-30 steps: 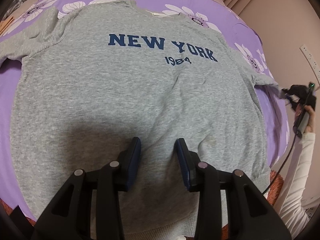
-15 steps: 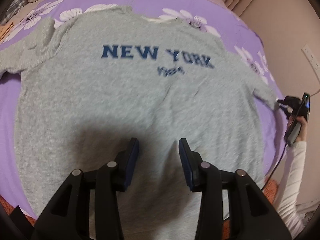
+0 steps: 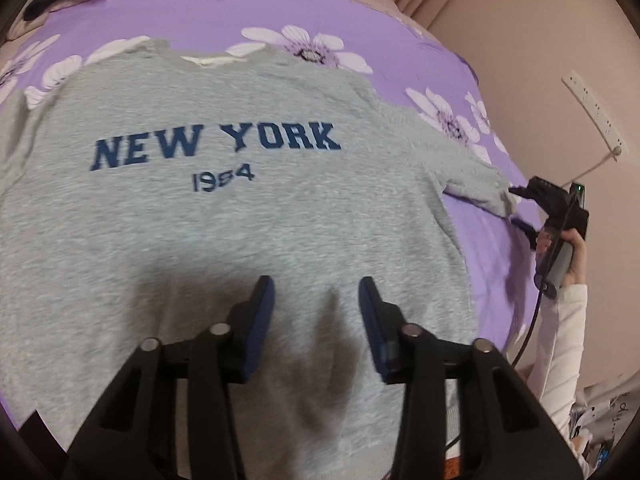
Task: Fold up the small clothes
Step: 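Lift the held sleeve with the right gripper and carry it across the shirt front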
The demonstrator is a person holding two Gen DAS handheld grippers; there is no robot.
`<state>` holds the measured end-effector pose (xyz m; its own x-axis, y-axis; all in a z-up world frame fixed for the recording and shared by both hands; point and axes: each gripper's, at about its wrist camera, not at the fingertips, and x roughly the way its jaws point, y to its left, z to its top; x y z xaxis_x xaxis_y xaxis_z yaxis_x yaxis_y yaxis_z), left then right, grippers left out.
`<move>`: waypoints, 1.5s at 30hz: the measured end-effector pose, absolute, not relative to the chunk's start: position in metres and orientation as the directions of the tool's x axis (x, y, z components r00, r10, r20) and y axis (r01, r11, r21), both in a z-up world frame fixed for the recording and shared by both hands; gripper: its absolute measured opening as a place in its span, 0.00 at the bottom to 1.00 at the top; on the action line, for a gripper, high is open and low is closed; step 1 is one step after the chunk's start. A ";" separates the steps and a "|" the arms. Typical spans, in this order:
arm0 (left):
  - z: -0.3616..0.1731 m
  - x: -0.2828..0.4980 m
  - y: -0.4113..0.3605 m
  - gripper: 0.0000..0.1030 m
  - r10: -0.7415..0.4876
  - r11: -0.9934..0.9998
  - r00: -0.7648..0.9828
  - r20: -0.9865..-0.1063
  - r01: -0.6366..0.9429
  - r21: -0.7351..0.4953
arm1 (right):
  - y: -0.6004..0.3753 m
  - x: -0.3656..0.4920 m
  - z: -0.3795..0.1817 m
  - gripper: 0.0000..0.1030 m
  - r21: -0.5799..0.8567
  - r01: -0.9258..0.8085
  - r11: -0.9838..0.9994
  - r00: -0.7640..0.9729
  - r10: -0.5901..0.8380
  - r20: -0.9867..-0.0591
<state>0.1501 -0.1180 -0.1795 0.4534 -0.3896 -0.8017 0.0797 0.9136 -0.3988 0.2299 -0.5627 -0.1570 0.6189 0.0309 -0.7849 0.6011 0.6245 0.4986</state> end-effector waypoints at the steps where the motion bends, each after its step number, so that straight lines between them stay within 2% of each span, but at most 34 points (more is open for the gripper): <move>1: -0.182 0.153 -0.120 0.36 -0.388 0.915 0.447 -0.806 0.077 -0.397 | -0.561 0.231 -0.159 0.39 0.500 0.595 0.629 0.621 0.036 -0.783; 3: -0.188 0.157 -0.120 0.36 -0.376 0.919 0.434 -0.819 0.064 -0.389 | -0.559 0.237 -0.164 0.29 0.480 0.602 0.638 0.607 0.025 -0.794; 4: -0.191 0.158 -0.119 0.36 -0.373 0.920 0.430 -0.822 0.058 -0.387 | -0.557 0.237 -0.162 0.20 0.473 0.600 0.646 0.612 0.011 -0.791; 5: -0.194 0.159 -0.117 0.36 -0.372 0.920 0.424 -0.826 0.048 -0.390 | -0.556 0.237 -0.159 0.18 0.463 0.598 0.655 0.615 -0.003 -0.789; 9: -0.196 0.161 -0.111 0.36 -0.387 0.910 0.420 -0.821 0.030 -0.414 | -0.547 0.235 -0.132 0.16 0.465 0.533 0.707 0.679 -0.030 -0.734; 14: -0.179 0.159 -0.100 0.36 -0.369 0.912 0.467 -0.804 0.014 -0.411 | -0.516 0.226 -0.077 0.15 0.474 0.375 0.797 0.803 -0.024 -0.596; 19: -0.164 0.157 -0.078 0.39 -0.330 0.917 0.512 -0.793 -0.025 -0.397 | -0.466 0.222 -0.032 0.15 0.451 0.177 0.875 0.879 0.066 -0.472; 22: -0.156 0.156 -0.064 0.40 -0.309 0.917 0.532 -0.788 -0.052 -0.395 | -0.424 0.227 -0.017 0.15 0.407 0.061 0.912 0.886 0.139 -0.443; 27: -0.139 0.149 -0.035 0.54 -0.266 0.916 0.577 -0.772 -0.098 -0.389 | -0.374 0.239 -0.013 0.15 0.357 -0.088 0.930 0.854 0.255 -0.453; 32: -0.128 0.145 -0.010 0.56 -0.201 0.918 0.618 -0.760 -0.152 -0.366 | -0.320 0.239 -0.022 0.15 0.286 -0.209 0.935 0.807 0.330 -0.489; 45: -0.127 0.151 0.016 0.56 -0.156 0.906 0.634 -0.757 -0.213 -0.365 | -0.209 0.237 -0.071 0.15 0.219 -0.419 0.881 0.616 0.453 -0.645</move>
